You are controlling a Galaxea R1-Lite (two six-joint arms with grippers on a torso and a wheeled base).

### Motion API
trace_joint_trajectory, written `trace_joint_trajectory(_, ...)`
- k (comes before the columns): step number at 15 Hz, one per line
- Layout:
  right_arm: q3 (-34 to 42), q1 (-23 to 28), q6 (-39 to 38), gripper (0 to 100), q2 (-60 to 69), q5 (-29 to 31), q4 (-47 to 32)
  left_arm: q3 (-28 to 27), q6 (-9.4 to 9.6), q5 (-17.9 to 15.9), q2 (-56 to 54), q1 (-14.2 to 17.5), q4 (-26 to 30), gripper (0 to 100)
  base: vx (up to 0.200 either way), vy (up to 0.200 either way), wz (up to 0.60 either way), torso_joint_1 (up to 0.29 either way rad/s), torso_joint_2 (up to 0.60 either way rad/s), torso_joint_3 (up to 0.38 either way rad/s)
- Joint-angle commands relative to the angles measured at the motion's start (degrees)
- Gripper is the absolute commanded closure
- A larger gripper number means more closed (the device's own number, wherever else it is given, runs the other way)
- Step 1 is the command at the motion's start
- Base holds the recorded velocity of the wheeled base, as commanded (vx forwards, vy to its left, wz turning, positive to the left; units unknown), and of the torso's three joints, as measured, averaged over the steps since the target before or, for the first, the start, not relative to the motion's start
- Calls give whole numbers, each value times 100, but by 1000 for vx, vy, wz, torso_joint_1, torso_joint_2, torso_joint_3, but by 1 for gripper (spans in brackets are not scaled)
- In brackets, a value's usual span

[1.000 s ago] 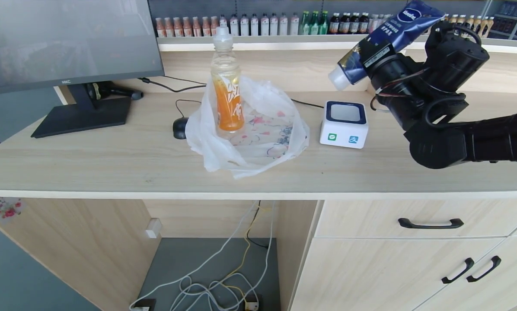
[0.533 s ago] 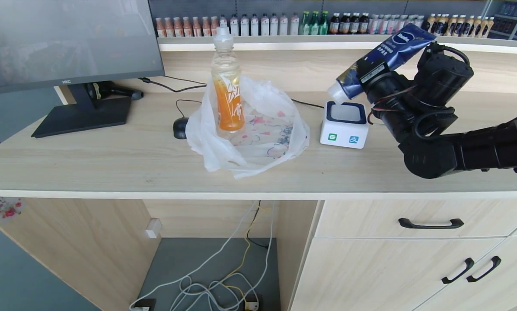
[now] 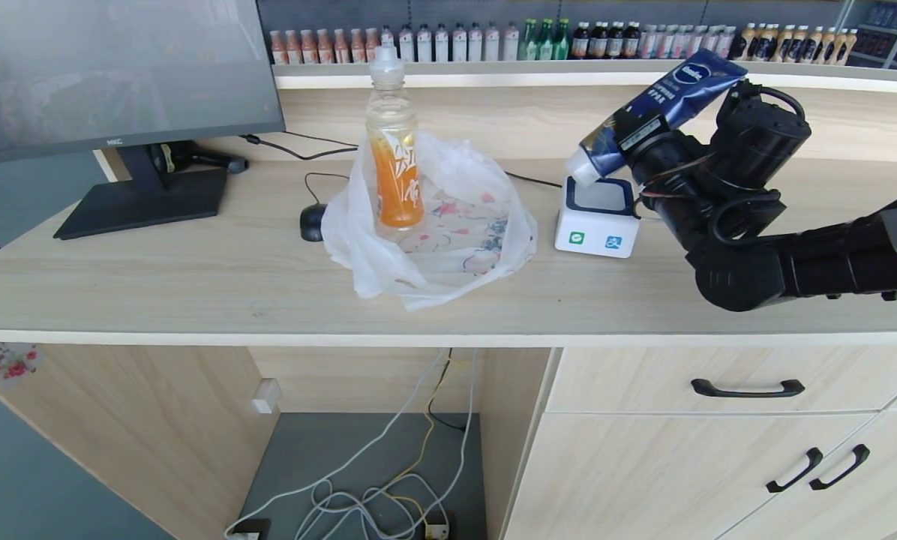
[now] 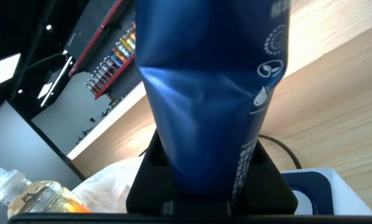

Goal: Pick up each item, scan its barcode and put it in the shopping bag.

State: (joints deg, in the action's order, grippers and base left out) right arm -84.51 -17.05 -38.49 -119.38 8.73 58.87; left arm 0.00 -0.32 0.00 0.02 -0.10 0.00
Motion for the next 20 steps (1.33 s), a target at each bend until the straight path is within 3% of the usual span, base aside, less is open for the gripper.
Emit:
trace_joint_trajectory(1,-5,-26,-1,100,-32,-12,-7,0,-3,0,-2,1,0,100,0,0,0,0,0,0)
trace_joint_trajectory(11,-365,-17,-27,100,-147,-258,-640,0,-3,0,-2,1,0,100,0,0,0,0,0,0)
trace_joint_trajectory(20,-356,0,-282,100,-164,-170,-675,0,-3,0,-2,1,0,100,0,0,0,0,0,0)
